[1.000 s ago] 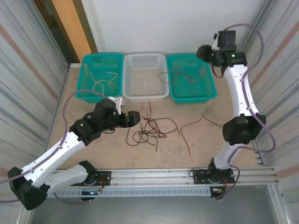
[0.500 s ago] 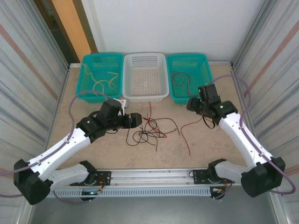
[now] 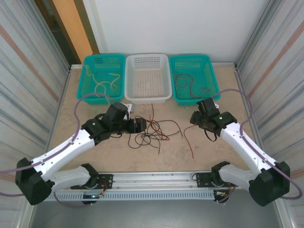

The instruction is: Untangle the cables

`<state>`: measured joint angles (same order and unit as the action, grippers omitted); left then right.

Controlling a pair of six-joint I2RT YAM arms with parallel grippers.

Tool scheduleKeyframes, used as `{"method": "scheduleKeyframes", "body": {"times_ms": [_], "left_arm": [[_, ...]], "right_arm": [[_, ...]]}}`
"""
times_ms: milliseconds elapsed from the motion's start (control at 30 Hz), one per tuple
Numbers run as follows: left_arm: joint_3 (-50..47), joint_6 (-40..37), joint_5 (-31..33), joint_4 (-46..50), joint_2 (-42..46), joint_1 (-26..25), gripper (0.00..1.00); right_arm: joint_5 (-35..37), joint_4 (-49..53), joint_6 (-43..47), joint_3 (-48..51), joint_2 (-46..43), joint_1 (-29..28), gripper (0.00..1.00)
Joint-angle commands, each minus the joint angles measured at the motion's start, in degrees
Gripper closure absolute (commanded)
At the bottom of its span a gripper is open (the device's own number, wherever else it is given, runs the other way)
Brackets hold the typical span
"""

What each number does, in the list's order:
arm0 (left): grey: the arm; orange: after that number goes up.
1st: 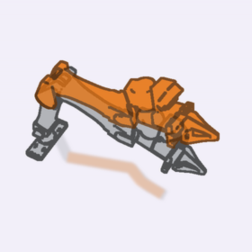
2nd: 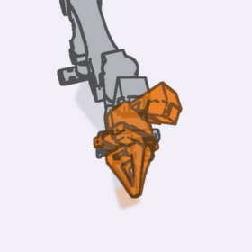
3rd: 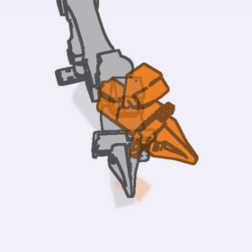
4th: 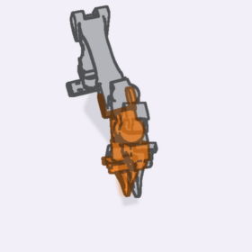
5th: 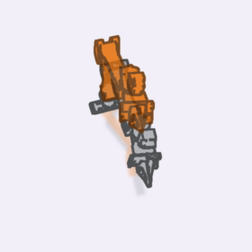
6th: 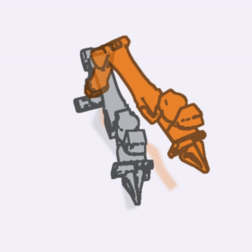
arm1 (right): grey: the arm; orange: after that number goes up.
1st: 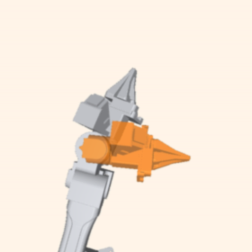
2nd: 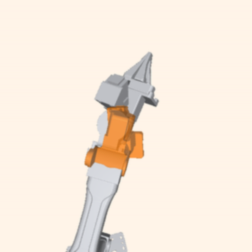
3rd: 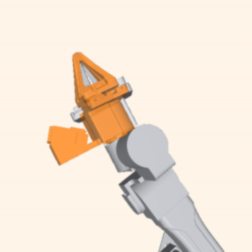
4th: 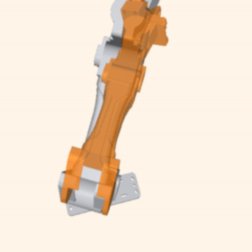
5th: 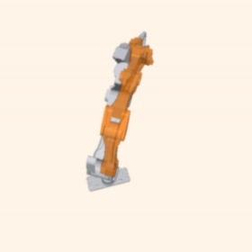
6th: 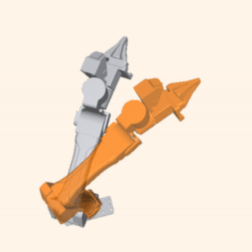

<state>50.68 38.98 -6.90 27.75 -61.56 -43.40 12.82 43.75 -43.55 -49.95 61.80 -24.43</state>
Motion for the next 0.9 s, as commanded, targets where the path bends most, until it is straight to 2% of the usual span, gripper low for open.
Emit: {"method": "scheduleKeyframes", "body": {"times_ms": [0,233,533,633,733,867], "left_arm": [[-2.33,1.42,1.56,1.01,2.95,-0.67,0.26],[-2.94,1.23,1.92,2.67,3.9,-0.77,0.27],[-4.44,2.37,1.25,1.14,3.09,-1.0,0.28],[-3.51,1.91,2.37,2.45,1.09,-1.01,0.3],[-0.24,0.01,5.31,5.91,-2.75,-1.02,0.34],[7.87,-7.03,11.21,11.13,-9.68,0.15,0.4]], "right_arm": [[0.2,0.66,-2.91,1.2,0.09,-0.54,0.32],[-3.13,-4.36,-4.88,6.47,1.69,1.71,0.31],[-6.88,-8.09,-1.63,5.17,8.74,4.74,0.35],[-8.72,-9.97,1.07,3.37,9.19,1.13,0.37],[-12.15,-14.21,4.68,1.47,10.2,-5.78,0.4],[-12.75,-17.63,6.95,-2.1,15.16,-14.93,0.4]]}}
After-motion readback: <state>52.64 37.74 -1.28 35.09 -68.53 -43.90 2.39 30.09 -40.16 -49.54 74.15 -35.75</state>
